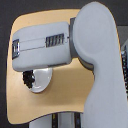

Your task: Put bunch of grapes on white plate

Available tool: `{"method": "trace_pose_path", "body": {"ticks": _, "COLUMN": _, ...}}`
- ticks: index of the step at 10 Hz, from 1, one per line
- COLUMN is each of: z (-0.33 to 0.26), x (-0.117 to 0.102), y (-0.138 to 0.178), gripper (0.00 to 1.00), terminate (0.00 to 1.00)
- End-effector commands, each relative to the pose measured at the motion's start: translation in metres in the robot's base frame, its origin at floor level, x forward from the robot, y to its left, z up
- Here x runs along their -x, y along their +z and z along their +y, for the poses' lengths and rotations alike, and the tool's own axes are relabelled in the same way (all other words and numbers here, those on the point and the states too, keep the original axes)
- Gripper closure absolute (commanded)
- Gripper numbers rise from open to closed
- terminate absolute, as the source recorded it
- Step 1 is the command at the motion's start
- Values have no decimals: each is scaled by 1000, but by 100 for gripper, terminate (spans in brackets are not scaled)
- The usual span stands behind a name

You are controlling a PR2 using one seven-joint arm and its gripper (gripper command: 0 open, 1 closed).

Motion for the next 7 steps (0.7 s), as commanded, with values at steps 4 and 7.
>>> {"method": "trace_pose_path", "body": {"ticks": 4, "z": -8, "x": -8, "y": -20, "gripper": 100, "terminate": 0}}
{"method": "trace_pose_path", "body": {"ticks": 7, "z": -6, "x": -9, "y": -25, "gripper": 100, "terminate": 0}}
